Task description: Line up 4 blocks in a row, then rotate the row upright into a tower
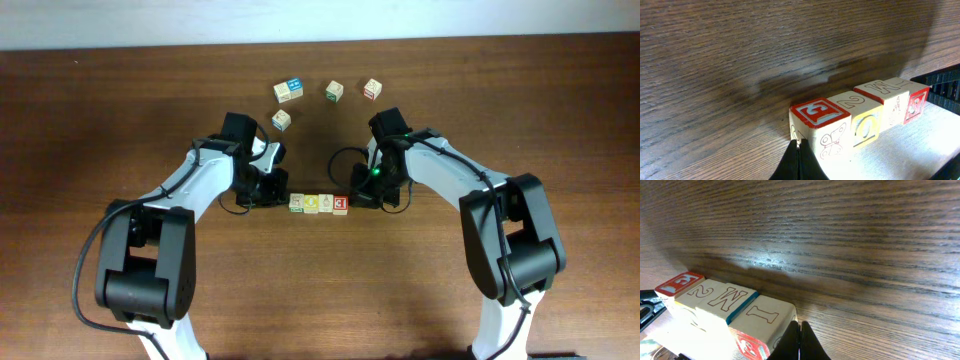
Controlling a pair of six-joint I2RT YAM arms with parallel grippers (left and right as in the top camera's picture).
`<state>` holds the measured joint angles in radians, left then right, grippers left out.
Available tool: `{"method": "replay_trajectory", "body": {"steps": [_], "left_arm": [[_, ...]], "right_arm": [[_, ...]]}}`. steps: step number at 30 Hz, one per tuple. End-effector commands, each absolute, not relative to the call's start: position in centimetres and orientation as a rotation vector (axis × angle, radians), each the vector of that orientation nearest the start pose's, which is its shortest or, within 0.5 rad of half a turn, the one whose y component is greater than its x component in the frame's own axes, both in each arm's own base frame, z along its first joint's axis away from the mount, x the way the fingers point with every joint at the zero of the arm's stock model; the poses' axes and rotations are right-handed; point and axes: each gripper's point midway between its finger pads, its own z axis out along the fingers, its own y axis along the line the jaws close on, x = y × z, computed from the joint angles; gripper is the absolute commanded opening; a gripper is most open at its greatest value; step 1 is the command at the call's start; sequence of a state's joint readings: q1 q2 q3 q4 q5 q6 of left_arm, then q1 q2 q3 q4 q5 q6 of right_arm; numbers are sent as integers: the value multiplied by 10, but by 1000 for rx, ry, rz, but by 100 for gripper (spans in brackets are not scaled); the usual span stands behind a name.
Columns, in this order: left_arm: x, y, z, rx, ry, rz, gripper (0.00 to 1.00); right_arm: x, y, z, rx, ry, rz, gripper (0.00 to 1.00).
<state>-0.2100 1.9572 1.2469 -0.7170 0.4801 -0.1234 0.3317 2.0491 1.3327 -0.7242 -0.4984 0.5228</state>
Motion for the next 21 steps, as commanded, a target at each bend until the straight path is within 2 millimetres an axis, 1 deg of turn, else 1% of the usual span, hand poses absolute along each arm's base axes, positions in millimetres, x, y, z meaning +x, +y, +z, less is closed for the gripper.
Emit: {"method": "replay_trajectory", "body": {"steps": [1, 3, 5, 7, 11, 13, 16, 19, 21], "left_arm": [[348, -157, 16, 197, 2991, -789, 0], [348, -157, 16, 197, 2990, -789, 0], [347, -158, 16, 199, 2991, -789, 0], [347, -159, 17, 202, 2990, -795, 0], [347, -159, 17, 202, 2989, -799, 0], [347, -159, 17, 202, 2989, -799, 0], [347, -159, 17, 202, 2989, -799, 0], [347, -159, 17, 201, 2990, -800, 0], [347, -159, 17, 202, 2989, -800, 0]], "right_arm": [[340, 212, 3, 200, 3139, 840, 4], [339, 215, 6, 154, 3132, 873, 4], [339, 222, 11, 57, 3102, 953, 4], [341, 223, 18, 42, 3084, 960, 4], [345, 225, 39, -5, 3024, 975, 4], [342, 232, 42, -29, 3020, 998, 4], [346, 245, 56, -83, 2994, 1019, 4], [345, 249, 65, -99, 2989, 1021, 4], [346, 249, 74, -109, 2967, 1024, 4]]}}
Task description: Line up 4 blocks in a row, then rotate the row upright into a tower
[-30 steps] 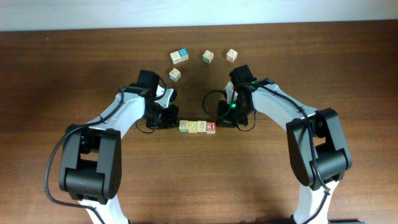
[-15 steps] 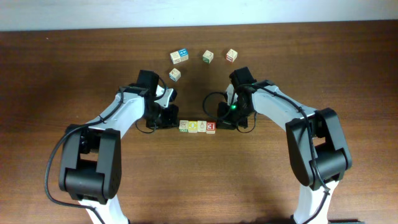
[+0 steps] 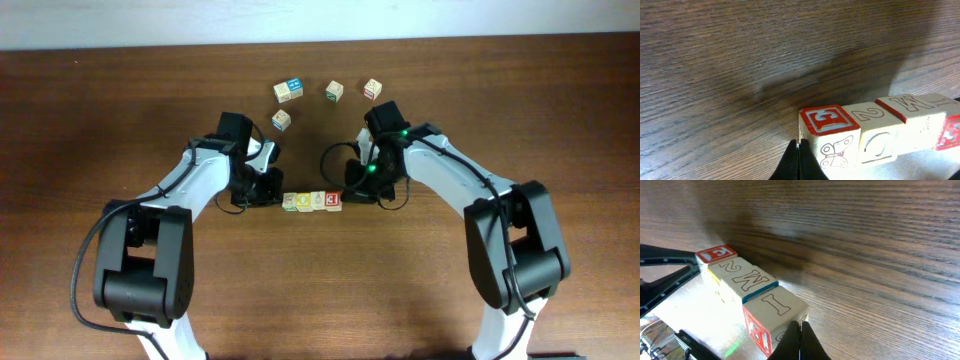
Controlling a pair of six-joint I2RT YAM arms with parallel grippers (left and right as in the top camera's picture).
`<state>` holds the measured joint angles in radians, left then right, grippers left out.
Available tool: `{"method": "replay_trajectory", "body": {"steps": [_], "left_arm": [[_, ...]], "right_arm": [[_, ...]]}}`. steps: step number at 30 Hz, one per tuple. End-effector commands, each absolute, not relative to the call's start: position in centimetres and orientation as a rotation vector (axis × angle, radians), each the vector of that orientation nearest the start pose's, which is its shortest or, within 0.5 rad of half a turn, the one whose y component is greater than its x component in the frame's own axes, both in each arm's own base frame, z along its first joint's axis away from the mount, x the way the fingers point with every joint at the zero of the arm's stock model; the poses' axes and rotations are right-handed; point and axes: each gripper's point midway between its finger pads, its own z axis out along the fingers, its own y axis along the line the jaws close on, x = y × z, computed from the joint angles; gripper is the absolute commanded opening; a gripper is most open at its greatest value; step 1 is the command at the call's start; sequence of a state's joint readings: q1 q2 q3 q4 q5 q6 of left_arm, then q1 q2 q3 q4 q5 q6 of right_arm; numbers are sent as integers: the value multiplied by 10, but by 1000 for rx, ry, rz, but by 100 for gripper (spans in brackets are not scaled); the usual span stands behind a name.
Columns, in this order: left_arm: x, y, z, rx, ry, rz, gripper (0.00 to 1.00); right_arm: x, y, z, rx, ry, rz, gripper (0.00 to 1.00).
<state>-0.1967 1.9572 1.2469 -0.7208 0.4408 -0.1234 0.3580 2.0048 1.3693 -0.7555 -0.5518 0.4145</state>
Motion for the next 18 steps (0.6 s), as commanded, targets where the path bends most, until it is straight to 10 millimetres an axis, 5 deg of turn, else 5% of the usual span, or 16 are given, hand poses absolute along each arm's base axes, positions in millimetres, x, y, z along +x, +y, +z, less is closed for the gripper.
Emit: {"method": "replay_trajectory", "body": {"steps": [1, 18], "left_arm": [[347, -159, 17, 201, 2990, -800, 0], [345, -160, 17, 200, 2995, -812, 0]], "right_arm": [[346, 250, 80, -118, 2952, 1027, 4], [343, 274, 98, -220, 2904, 1016, 4]]}}
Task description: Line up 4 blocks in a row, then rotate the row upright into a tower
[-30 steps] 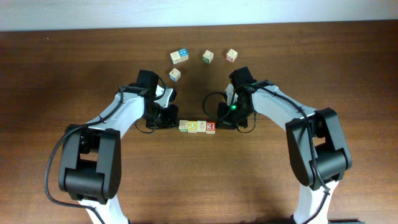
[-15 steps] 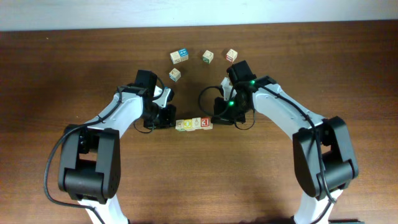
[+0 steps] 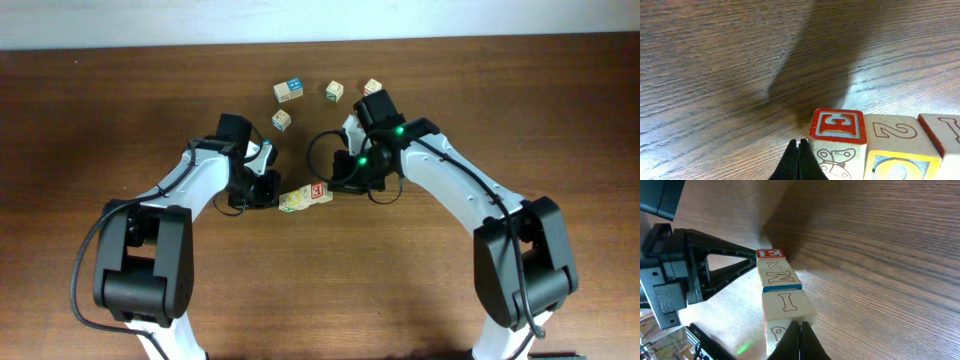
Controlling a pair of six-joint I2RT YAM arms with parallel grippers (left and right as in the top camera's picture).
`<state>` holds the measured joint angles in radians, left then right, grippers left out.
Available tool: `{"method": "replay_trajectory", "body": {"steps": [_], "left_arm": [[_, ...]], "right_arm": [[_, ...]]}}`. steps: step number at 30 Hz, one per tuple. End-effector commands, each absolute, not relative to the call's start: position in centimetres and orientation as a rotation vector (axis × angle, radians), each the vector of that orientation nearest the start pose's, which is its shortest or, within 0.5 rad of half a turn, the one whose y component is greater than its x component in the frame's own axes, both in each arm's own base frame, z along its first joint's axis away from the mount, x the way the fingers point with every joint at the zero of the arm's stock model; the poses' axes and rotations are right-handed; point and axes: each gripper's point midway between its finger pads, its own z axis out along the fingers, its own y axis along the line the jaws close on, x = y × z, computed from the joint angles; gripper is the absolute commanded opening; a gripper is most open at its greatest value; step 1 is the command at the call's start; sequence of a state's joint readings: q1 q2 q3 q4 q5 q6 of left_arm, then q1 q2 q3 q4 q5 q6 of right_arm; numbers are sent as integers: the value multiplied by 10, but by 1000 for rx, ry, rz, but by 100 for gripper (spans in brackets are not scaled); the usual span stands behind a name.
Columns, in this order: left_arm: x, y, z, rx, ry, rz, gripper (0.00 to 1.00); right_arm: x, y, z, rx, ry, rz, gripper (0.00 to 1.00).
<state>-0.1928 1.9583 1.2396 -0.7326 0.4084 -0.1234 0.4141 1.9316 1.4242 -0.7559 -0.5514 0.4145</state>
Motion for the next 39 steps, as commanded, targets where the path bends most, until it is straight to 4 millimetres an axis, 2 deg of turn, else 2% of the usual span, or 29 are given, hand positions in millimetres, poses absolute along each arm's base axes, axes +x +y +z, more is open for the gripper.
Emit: {"method": "replay_trajectory", "body": {"steps": [1, 17, 19, 36, 39], "left_arm": [[345, -160, 17, 201, 2995, -812, 0], [345, -161, 18, 201, 2995, -817, 0], [342, -167, 18, 229, 2997, -817, 0], [340, -170, 18, 243, 2998, -818, 0], [348, -159, 18, 181, 2988, -811, 0]], "right_arm": [[342, 275, 98, -227, 2904, 1016, 4], [337, 296, 102, -291, 2865, 1043, 4], [337, 301, 103, -308, 2853, 1045, 4], [337, 302, 104, -310, 2850, 1047, 4], [338, 301, 103, -307, 2850, 1036, 4]]}}
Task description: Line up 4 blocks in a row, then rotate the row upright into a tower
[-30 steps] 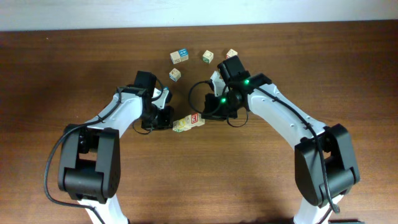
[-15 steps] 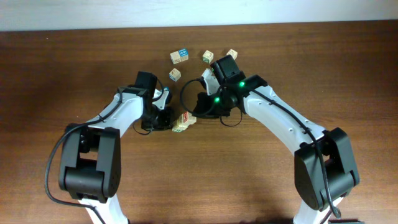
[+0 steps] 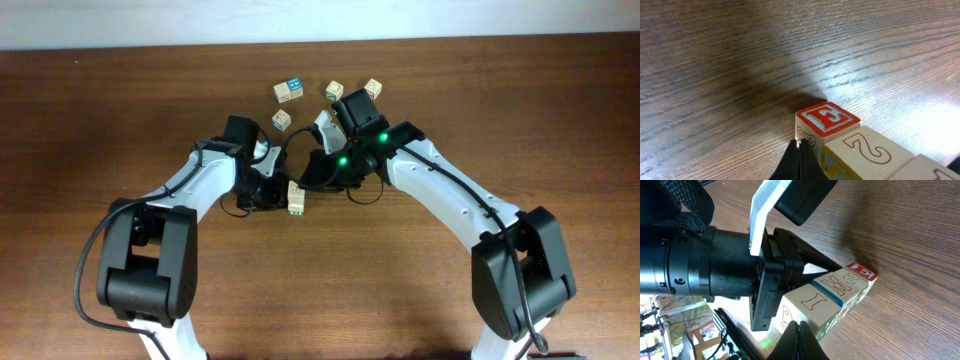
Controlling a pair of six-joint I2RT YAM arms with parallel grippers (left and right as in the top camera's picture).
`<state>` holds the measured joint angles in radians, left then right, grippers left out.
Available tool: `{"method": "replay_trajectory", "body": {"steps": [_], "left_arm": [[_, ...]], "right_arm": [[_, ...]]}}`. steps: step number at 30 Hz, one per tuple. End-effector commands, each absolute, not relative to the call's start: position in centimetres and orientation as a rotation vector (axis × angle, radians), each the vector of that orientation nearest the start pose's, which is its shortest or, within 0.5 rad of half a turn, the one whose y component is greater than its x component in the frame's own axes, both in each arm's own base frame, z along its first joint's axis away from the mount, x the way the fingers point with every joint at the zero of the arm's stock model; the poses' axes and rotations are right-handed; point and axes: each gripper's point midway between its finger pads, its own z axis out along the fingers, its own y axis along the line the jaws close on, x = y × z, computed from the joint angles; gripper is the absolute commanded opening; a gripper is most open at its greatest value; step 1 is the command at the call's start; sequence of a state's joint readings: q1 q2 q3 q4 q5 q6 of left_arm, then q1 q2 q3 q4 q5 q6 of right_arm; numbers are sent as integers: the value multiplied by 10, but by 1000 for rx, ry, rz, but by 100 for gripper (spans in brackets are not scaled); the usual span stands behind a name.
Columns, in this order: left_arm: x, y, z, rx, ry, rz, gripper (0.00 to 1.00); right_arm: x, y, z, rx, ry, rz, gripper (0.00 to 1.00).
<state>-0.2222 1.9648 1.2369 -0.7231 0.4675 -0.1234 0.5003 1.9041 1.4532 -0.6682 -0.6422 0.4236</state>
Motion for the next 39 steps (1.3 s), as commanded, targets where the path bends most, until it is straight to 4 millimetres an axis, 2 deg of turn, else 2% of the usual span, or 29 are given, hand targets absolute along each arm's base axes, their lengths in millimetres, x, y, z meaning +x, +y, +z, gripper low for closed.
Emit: {"method": "replay_trajectory", "body": {"steps": [1, 3, 5, 9, 14, 15, 16, 18, 21, 26, 29, 30, 36, 39], "left_arm": [[351, -151, 18, 121, 2990, -811, 0], [357, -137, 18, 44, 2985, -814, 0], [359, -132, 18, 22, 2979, -812, 0], [371, -111, 19, -129, 2953, -809, 0], [372, -110, 18, -131, 2953, -803, 0], [372, -110, 18, -131, 2953, -803, 0], [372, -110, 18, -131, 2953, -803, 0], [372, -110, 18, -131, 2953, -803, 0], [372, -110, 18, -131, 2953, -803, 0], [372, -110, 18, -131, 2953, -803, 0], [372, -110, 18, -131, 2953, -803, 0], [372, -110, 18, -131, 2953, -803, 0], [372, -110, 18, -130, 2953, -802, 0], [372, -110, 18, -130, 2953, -802, 0]], "right_arm": [[338, 301, 103, -307, 2850, 1036, 4], [338, 300, 102, -305, 2851, 1027, 4], [339, 300, 102, -304, 2852, 1019, 4], [340, 303, 96, -296, 2849, 912, 4], [343, 303, 96, -290, 2842, 905, 6], [343, 303, 97, -291, 2841, 907, 12], [342, 305, 99, -296, 2838, 923, 27], [343, 305, 101, -297, 2834, 926, 34], [342, 309, 105, -308, 2827, 964, 35], [346, 317, 121, -330, 2791, 1017, 42], [348, 321, 128, -344, 2771, 1037, 54], [348, 322, 130, -349, 2767, 1050, 55], [338, 334, 131, -396, 2765, 1065, 56], [337, 333, 131, -396, 2772, 1063, 56]]}}
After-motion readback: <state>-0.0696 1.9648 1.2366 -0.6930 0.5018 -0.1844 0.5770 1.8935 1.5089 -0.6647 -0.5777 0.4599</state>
